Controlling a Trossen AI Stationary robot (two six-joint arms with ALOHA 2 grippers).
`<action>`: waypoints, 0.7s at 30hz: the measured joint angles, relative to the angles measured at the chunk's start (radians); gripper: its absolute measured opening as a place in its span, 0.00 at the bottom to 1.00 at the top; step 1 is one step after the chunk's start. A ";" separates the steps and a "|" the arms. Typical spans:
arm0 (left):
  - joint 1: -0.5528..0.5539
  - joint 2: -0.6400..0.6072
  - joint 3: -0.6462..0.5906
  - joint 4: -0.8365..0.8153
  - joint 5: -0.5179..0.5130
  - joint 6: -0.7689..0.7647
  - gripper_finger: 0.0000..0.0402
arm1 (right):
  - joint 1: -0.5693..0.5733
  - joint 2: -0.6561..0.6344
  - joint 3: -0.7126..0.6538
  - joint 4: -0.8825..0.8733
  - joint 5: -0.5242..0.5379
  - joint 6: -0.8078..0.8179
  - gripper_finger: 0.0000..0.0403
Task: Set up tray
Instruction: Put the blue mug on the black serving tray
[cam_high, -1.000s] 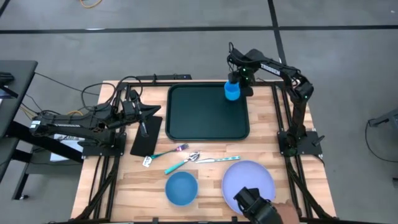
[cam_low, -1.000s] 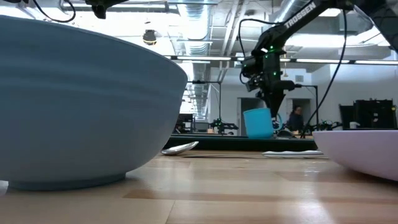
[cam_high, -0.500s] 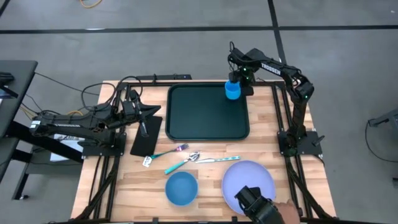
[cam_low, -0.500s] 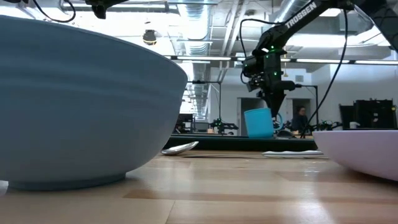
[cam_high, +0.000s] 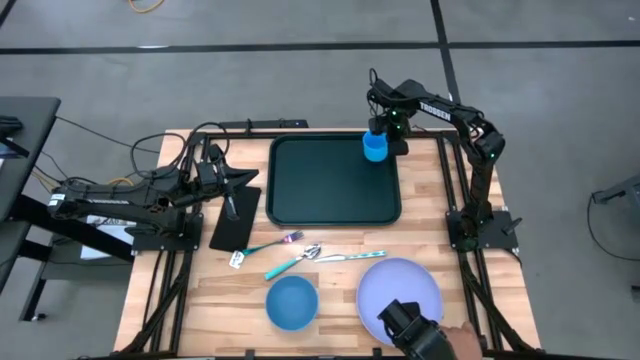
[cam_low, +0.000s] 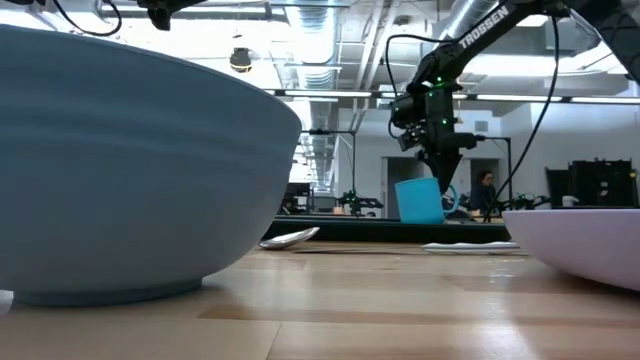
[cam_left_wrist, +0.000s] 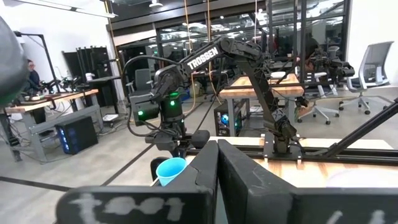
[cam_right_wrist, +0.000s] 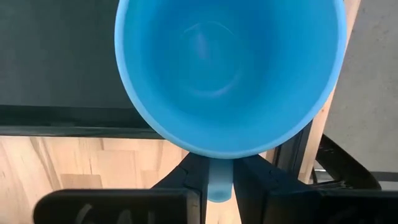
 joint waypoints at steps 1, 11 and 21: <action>0.000 0.000 0.000 0.000 0.000 0.000 0.00 | 0.000 0.000 0.000 0.000 0.000 0.000 0.10; 0.000 0.000 0.000 0.000 0.000 0.000 0.00 | 0.000 0.000 0.000 0.025 0.000 0.001 0.11; 0.000 0.000 0.000 0.000 0.000 -0.001 0.00 | 0.000 0.000 0.000 0.023 0.000 0.010 0.11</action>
